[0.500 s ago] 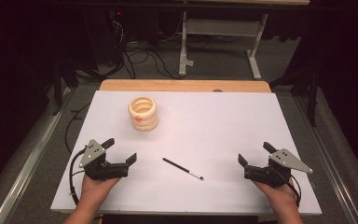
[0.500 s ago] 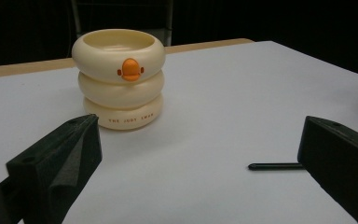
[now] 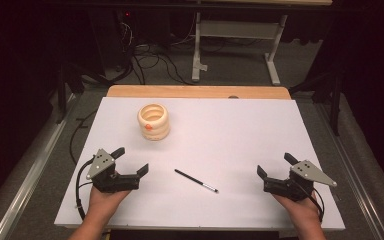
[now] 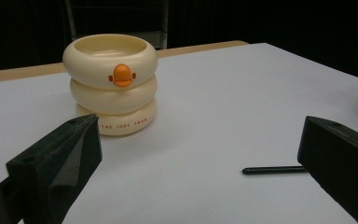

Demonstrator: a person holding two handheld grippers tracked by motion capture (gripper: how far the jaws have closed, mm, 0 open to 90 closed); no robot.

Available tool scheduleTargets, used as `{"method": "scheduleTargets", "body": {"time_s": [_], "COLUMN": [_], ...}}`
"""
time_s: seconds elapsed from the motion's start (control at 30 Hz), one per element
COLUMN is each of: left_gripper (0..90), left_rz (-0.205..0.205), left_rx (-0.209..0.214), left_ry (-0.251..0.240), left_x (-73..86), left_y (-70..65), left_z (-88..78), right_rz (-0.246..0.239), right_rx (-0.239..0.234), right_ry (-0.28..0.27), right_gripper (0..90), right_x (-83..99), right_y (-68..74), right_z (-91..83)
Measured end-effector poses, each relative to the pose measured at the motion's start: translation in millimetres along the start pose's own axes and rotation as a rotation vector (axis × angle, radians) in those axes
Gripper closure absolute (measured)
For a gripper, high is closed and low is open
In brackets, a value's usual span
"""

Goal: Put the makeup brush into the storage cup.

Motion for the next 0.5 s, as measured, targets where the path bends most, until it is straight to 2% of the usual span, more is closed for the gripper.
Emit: {"method": "scheduleTargets", "body": {"time_s": [0.5], "left_gripper": [0.3], "left_rz": [-0.014], "left_rx": [-0.001], "left_ry": [-0.005], "left_x": [1.1], "left_y": [0.9], "left_z": [-1.6], "right_rz": [0.003], "right_rx": [0.019], "right_ry": [-0.019], "right_gripper": [1.4], "right_x": [-3.7], "right_y": [-0.8], "right_z": [0.9]}}
Point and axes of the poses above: each handheld gripper's, and its own axes: z roughly forward along the jaws, x roughly out of its underside, y roughly to its left, the point moved 4 cm from there along z, roughly forward along the jaws, and after that the axes turned 11 degrees about y, right-handed, at the moved point
